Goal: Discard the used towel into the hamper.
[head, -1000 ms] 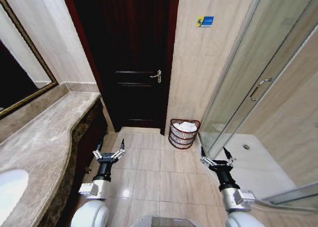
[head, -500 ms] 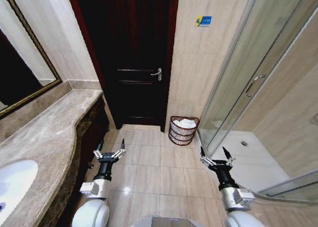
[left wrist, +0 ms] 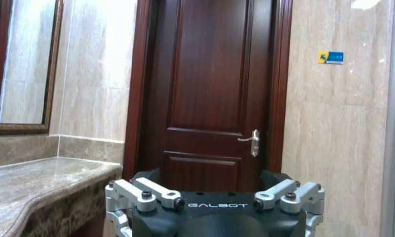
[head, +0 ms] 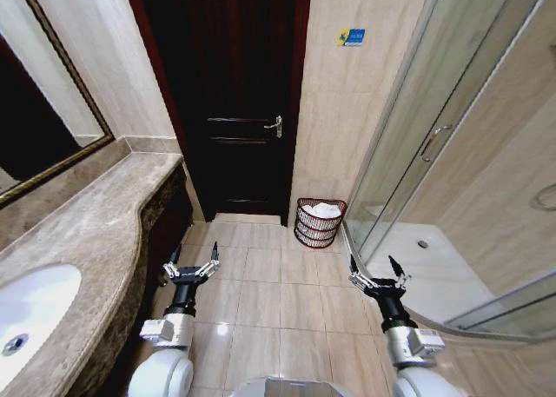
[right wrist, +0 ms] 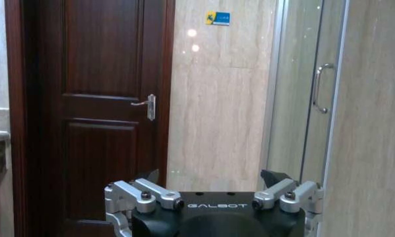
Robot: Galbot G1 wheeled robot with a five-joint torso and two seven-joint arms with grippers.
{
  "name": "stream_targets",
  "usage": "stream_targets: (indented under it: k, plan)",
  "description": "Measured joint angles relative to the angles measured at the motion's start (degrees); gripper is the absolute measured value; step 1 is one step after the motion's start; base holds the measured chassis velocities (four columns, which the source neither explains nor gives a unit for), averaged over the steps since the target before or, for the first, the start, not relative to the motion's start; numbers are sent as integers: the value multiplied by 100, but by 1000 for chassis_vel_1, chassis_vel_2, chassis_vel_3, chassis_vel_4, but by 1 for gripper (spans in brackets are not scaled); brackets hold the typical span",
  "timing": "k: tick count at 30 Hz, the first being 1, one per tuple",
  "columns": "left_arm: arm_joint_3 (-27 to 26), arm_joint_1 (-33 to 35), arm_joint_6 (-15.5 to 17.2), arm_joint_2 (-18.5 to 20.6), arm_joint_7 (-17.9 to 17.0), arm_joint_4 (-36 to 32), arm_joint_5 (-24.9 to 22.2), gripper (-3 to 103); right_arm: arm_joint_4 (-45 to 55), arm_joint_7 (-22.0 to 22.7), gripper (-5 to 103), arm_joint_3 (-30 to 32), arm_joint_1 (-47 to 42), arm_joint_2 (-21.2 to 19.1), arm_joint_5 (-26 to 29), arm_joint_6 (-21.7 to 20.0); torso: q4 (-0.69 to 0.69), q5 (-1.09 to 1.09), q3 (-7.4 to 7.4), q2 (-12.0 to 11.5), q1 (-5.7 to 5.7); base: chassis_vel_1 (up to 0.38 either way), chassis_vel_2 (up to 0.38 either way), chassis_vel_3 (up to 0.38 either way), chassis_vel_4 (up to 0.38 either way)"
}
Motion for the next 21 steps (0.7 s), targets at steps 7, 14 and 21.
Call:
stream_targets:
  k: [7,14,21]
  plan:
    - [25,-79,39,28,0,71,1,100,23,-2,100,-23,72,-12,2,-63,-1,0,0,0,0,85,-87,-93,88]
    - [36,-82,20,-7,0,72,32,100,40,-3,100,-31,81,-11,2,-71,0,0,0,0,0,85,-70,-86,75]
    - [44,-119,25,17,0,42,40,100,37,-5,100,-33,149,-14,2,-116,0,0,0,0,0,78,-75,-61,80]
